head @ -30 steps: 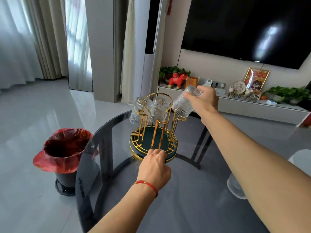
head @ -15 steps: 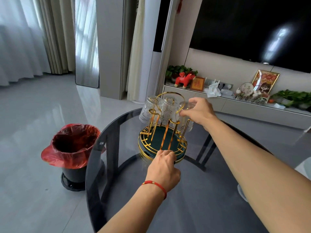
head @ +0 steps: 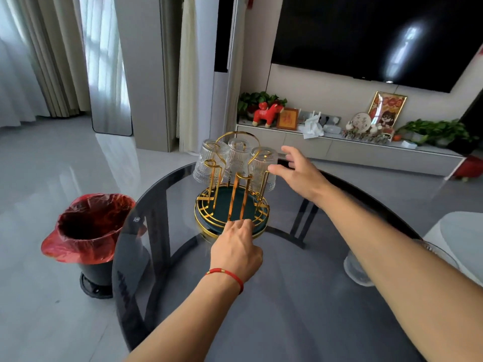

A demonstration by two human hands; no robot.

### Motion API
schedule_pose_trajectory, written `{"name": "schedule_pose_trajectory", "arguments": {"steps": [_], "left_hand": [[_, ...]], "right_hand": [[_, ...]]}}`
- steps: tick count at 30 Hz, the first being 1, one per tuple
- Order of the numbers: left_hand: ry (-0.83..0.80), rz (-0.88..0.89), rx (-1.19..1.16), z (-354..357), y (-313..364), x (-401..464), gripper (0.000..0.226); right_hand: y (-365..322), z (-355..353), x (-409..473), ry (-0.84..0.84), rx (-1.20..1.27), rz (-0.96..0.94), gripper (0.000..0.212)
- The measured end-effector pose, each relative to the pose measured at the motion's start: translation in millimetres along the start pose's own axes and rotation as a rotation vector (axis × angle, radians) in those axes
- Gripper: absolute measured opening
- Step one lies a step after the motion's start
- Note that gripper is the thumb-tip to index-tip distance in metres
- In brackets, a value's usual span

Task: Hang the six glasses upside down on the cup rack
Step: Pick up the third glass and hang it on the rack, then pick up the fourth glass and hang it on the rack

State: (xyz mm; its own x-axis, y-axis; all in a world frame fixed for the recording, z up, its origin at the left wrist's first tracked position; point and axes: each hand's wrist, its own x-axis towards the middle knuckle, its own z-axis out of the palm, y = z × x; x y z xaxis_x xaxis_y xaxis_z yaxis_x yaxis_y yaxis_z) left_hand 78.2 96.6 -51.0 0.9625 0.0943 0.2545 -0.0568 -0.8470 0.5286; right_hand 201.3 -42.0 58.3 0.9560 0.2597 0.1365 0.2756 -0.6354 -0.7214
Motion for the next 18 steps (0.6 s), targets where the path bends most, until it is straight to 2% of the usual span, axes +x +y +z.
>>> {"name": "schedule_pose_trajectory", "arguments": {"steps": [5,9,13,15,18], "left_hand": [[-0.012,0.041,0.013,8.8,12.0,-8.8,0.048],[-0.063,0.157,-0.129,14.3,32.6,-22.7,0.060],[-0.068,0.223,-0.266,18.8,59.2,-34.6,0.059],[-0.091,0.219,-0.327,18.7,67.4,-38.2,0.058],[-0.144,0.209,-0.371,21.8,76.3,-39.5,0.059]], "right_hand": [[39.0,-14.8,-97.0,0.071,-0.217,-0.165,0.066],[84.0,-20.5,-157.8,0.229,-0.507,-0.173,0.046],[117.8,-45.9,-171.6,0.208,-0.903,0.102,0.067],[126.1,-51.0,-169.7,0.178,-0.959,0.179,0.075],[134.5,-51.2,-170.0,0.176,-0.965,0.198,0.077]]}}
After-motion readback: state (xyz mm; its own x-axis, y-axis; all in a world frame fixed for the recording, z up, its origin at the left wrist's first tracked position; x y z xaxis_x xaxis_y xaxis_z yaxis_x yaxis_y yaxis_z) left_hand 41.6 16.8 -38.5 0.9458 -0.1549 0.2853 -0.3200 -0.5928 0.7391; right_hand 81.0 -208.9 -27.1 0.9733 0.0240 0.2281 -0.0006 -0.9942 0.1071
